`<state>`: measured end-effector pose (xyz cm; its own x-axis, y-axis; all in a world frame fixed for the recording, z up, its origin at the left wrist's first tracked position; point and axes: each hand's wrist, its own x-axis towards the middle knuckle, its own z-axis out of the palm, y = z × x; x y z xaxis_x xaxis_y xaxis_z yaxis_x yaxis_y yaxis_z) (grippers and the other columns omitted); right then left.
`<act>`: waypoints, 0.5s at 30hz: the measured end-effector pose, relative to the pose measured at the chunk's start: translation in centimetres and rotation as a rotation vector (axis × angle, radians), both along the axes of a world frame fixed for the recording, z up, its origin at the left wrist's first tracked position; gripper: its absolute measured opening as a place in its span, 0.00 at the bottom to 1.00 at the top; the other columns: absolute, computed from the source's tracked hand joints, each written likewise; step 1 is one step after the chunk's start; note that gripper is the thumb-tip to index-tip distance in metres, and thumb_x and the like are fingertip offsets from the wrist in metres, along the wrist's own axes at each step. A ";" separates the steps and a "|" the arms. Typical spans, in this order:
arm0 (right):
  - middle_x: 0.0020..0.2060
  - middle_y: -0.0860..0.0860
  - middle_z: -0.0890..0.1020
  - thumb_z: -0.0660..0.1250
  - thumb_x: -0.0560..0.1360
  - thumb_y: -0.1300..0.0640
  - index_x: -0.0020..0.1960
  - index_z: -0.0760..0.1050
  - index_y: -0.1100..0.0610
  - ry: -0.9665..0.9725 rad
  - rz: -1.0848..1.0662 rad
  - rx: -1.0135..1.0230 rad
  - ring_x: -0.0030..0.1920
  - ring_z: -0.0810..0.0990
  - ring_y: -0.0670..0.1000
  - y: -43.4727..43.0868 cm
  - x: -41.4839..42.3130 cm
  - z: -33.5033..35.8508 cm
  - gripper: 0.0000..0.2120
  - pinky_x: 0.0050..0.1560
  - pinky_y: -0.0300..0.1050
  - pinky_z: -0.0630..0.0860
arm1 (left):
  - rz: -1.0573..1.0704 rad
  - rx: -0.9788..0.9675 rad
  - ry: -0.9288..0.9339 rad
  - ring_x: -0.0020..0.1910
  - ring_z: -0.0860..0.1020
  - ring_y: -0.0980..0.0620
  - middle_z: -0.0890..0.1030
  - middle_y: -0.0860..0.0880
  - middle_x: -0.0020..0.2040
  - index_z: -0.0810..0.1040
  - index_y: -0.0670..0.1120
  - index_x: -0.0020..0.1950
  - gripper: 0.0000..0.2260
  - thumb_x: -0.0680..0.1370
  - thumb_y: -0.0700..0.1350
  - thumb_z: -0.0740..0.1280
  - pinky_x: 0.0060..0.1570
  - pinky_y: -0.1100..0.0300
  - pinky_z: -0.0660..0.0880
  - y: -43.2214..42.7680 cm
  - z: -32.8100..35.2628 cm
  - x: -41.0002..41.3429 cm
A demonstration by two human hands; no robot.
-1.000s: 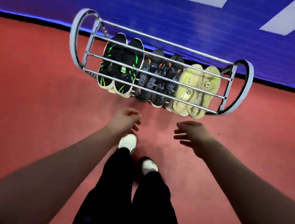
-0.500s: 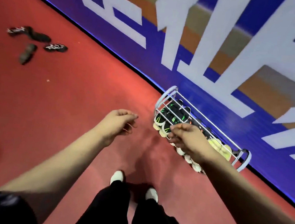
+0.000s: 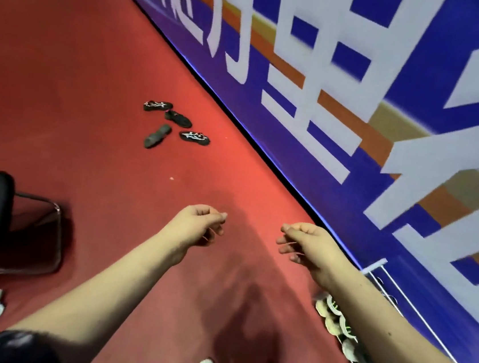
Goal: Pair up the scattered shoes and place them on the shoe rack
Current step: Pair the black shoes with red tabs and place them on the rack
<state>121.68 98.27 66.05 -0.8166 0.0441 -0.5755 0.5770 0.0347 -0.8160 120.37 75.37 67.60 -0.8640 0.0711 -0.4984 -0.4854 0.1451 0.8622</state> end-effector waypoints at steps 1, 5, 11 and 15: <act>0.35 0.52 0.81 0.66 0.77 0.56 0.40 0.73 0.54 0.004 0.009 -0.009 0.27 0.78 0.44 -1.5 -1.2 0.1 0.07 0.26 0.34 0.67 | 0.012 -0.003 0.004 0.23 0.69 0.53 0.78 0.43 0.35 0.74 0.44 0.37 0.08 0.76 0.43 0.68 0.27 0.66 0.66 -1.4 0.1 -1.0; 0.35 0.52 0.81 0.66 0.77 0.55 0.40 0.73 0.55 -0.001 0.047 -0.043 0.29 0.78 0.46 -6.7 -6.3 0.7 0.07 0.30 0.37 0.67 | 0.076 0.012 0.005 0.23 0.69 0.53 0.78 0.45 0.33 0.74 0.45 0.36 0.09 0.76 0.43 0.67 0.26 0.66 0.67 -6.2 0.4 -5.0; 0.35 0.52 0.81 0.66 0.77 0.55 0.41 0.73 0.55 0.001 0.103 -0.061 0.29 0.77 0.46 -11.6 -16.2 0.3 0.07 0.31 0.38 0.68 | 0.171 0.011 -0.037 0.23 0.71 0.55 0.78 0.46 0.33 0.74 0.46 0.38 0.07 0.76 0.44 0.67 0.26 0.67 0.68 -11.4 -0.6 -13.0; 0.36 0.52 0.81 0.66 0.77 0.55 0.41 0.74 0.55 -0.017 0.173 -0.064 0.29 0.77 0.45 -14.8 -25.5 -1.1 0.07 0.31 0.38 0.67 | 0.255 0.014 -0.060 0.24 0.72 0.54 0.78 0.47 0.31 0.74 0.46 0.37 0.08 0.76 0.44 0.67 0.28 0.66 0.71 -14.5 -1.5 -20.8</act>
